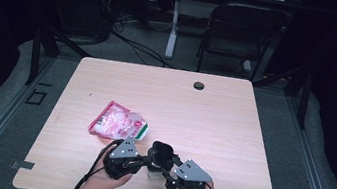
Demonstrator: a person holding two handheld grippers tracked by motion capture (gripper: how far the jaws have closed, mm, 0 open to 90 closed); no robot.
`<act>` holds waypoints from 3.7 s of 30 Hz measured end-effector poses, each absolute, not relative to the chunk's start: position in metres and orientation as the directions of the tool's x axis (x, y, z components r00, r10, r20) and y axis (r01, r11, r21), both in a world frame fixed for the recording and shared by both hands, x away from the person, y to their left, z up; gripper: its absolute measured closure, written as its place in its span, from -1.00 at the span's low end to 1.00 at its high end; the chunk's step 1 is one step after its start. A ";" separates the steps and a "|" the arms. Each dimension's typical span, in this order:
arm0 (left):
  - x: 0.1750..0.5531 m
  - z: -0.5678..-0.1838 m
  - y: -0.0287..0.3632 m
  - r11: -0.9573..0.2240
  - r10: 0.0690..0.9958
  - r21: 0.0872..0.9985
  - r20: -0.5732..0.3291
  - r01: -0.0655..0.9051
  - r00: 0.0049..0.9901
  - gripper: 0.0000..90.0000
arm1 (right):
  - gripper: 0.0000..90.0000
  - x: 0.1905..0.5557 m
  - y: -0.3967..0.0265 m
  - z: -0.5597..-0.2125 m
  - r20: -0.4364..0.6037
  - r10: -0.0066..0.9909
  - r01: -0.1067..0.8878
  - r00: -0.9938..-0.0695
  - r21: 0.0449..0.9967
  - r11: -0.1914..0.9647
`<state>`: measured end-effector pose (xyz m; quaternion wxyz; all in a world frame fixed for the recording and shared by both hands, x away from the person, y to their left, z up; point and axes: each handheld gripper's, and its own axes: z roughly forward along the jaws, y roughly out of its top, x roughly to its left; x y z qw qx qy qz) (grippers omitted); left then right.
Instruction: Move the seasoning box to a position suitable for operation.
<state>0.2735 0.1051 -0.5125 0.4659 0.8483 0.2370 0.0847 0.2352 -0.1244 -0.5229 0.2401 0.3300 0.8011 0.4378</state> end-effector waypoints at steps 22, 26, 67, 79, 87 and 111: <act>0.273 -0.520 0.103 -0.471 0.460 0.822 -0.082 0.322 0.884 1.00 | 0.39 0.235 -0.134 -0.518 -0.027 0.750 0.348 -0.661 0.874 0.339; 0.273 -0.520 0.102 -0.469 0.461 0.822 -0.085 0.324 0.883 1.00 | 0.63 0.233 -0.141 -0.513 -0.003 0.757 0.351 -0.654 0.885 0.307; 0.272 -0.520 0.104 -0.459 0.468 0.828 -0.083 0.322 0.880 0.98 | 0.59 0.244 -0.147 -0.522 0.079 0.796 0.441 -0.601 0.863 0.247; 0.284 -0.523 0.123 -0.436 0.548 0.817 -0.093 0.378 0.831 0.96 | 0.72 0.248 -0.147 -0.523 0.086 0.795 0.446 -0.601 0.861 0.245; 0.289 -0.531 0.129 -0.466 0.582 0.785 -0.076 0.409 0.810 0.97 | 0.78 0.252 -0.146 -0.523 0.096 0.795 0.451 -0.599 0.860 0.236; 0.290 -0.544 0.114 -0.467 0.582 0.774 -0.095 0.427 0.808 0.94 | 0.89 0.289 -0.173 -0.518 0.183 0.794 0.482 -0.580 0.862 0.153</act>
